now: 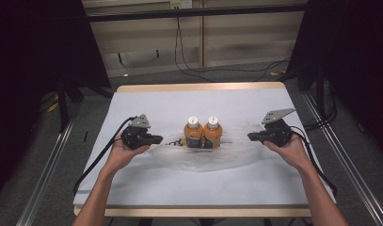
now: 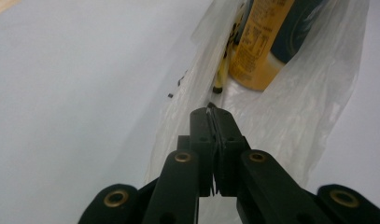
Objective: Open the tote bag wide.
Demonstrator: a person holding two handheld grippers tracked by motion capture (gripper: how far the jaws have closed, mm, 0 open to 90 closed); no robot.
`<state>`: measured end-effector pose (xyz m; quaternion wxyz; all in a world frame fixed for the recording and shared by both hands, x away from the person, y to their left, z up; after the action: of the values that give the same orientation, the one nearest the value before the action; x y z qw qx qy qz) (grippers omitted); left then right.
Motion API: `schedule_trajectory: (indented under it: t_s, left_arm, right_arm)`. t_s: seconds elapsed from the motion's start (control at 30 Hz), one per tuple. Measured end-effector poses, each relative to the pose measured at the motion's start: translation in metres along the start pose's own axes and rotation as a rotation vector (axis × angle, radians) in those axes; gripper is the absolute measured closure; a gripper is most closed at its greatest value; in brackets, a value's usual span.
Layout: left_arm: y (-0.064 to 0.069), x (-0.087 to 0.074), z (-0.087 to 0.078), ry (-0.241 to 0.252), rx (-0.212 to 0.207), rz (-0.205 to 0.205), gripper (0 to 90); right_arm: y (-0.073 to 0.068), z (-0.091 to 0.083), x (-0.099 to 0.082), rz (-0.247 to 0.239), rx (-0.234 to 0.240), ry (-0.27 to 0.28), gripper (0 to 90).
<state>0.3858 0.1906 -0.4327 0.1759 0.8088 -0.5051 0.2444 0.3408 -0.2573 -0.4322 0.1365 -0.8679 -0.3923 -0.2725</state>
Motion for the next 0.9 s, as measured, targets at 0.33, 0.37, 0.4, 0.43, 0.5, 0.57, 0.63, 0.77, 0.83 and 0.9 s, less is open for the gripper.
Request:
schedule_trajectory:
  t_s: [0.33,0.37,0.4,0.43,0.5,0.57,0.63,0.77,0.83,0.9]
  left_arm:
    - [0.03,-0.011,-0.008,0.076,-0.002,-0.002,85.9]
    - [0.033,-0.01,-0.007,0.078,-0.01,0.003,85.9]
    - [0.035,-0.009,-0.007,0.101,-0.031,-0.001,86.0]
    - [0.037,-0.007,-0.007,0.112,-0.042,-0.004,86.0]
    - [0.042,-0.003,-0.007,0.135,-0.043,-0.006,86.8]
    - [0.045,-0.001,-0.006,0.15,-0.052,-0.007,88.1]
    - [0.053,0.007,-0.004,0.163,-0.077,0.005,88.4]
    - [0.064,0.02,0.006,0.173,-0.101,0.036,89.2]
    - [0.065,0.023,0.009,0.175,-0.111,0.036,89.3]
    - [0.07,0.032,0.018,0.183,-0.121,0.042,89.5]
  right_arm:
    - [-0.005,0.004,0.007,0.031,0.029,0.059,90.0]
    - [-0.006,0.003,0.008,0.03,0.032,0.061,90.0]
    - [-0.007,0.003,0.011,0.027,0.031,0.068,90.0]
    - [-0.009,0.003,0.014,0.022,0.038,0.077,90.0]
    - [-0.013,0.003,0.02,0.011,0.055,0.091,90.0]
    - [-0.018,0.005,0.026,-0.004,0.064,0.094,90.0]
    - [-0.021,0.008,0.032,-0.014,0.077,0.094,90.0]
    - [-0.022,0.011,0.043,-0.022,0.092,0.108,90.0]
    - [-0.022,0.012,0.048,-0.023,0.101,0.117,90.0]
    - [-0.022,0.014,0.054,-0.029,0.112,0.123,90.0]
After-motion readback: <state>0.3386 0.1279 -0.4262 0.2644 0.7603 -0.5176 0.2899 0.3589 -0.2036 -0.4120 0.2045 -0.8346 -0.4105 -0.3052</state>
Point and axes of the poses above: each handheld gripper's, and its own axes: z roughly forward along the jaws, x roughly out of its top, y roughly to its right, the point moved 1 cm from there along z, roughly forward along the jaws, and after that the axes turned 12 degrees about -y, right-handed, at the moved point
